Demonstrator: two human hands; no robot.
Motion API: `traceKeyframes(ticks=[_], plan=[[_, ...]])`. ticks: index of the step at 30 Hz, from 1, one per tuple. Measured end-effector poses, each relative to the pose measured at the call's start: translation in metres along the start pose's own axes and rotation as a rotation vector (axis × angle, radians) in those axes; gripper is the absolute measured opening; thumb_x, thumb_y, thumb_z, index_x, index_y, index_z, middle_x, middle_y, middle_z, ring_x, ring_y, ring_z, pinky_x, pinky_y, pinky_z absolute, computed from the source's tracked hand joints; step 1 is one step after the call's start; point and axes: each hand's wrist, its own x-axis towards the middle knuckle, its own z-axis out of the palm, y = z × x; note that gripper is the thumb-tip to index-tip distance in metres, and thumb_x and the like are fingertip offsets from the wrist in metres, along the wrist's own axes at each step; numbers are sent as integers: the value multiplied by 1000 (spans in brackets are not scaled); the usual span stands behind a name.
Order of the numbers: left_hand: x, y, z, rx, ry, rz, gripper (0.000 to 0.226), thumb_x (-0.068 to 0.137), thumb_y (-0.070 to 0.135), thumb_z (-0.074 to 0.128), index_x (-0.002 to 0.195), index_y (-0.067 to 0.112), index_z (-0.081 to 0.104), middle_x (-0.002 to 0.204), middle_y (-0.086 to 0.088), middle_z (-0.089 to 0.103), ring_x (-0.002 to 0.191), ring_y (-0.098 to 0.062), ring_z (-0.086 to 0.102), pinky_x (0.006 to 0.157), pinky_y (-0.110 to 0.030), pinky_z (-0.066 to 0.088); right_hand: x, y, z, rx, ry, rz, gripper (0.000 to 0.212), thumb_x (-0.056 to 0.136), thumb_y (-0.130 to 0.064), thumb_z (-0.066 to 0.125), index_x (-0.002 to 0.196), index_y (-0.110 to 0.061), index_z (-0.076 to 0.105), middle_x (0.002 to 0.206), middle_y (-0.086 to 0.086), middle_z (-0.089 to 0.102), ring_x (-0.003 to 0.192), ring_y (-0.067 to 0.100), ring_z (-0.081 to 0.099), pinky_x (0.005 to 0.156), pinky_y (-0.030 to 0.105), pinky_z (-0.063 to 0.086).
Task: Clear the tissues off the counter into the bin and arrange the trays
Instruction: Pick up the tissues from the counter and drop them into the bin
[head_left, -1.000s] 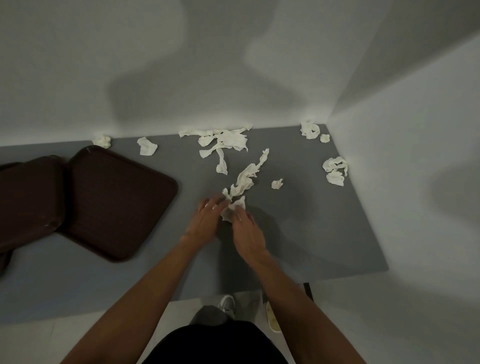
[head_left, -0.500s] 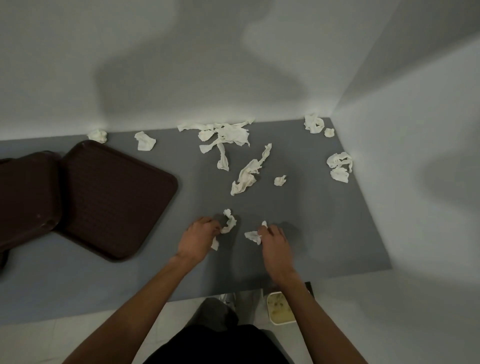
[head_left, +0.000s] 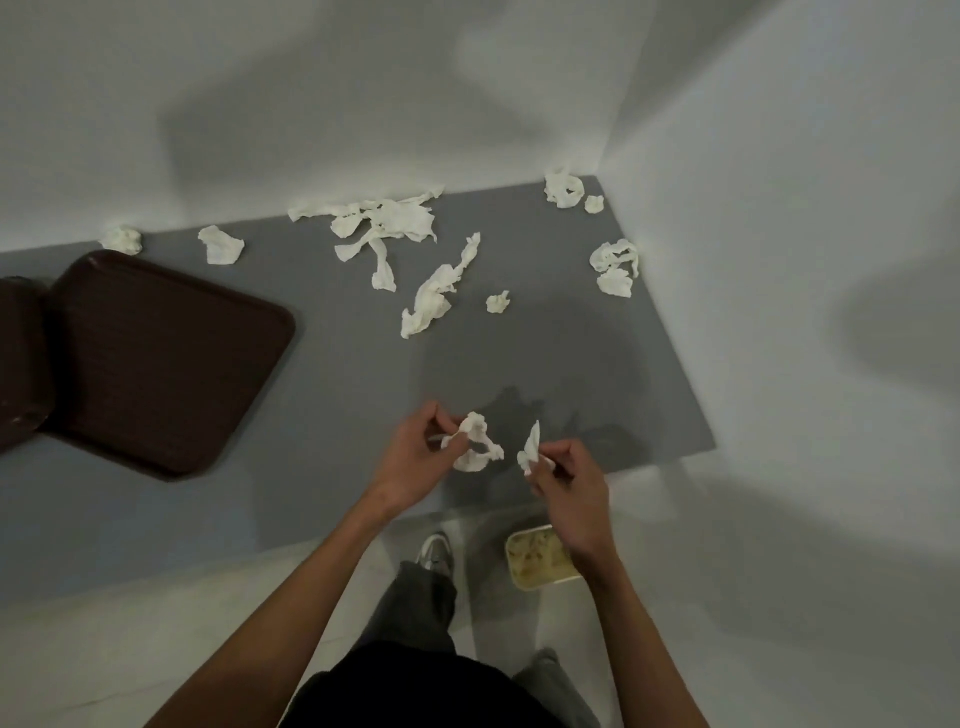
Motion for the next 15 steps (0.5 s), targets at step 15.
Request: traceKeyframes(ticks=[15], plan=[[-141, -65, 197, 81, -43, -73, 18, 98, 28, 70, 111, 39, 76, 112, 21, 73, 100, -8, 68, 88, -34, 59, -112, 176, -168, 13, -14, 287, 23, 100, -9, 70, 99, -27, 84, 110, -6, 80, 101, 9, 77, 95, 39, 63]])
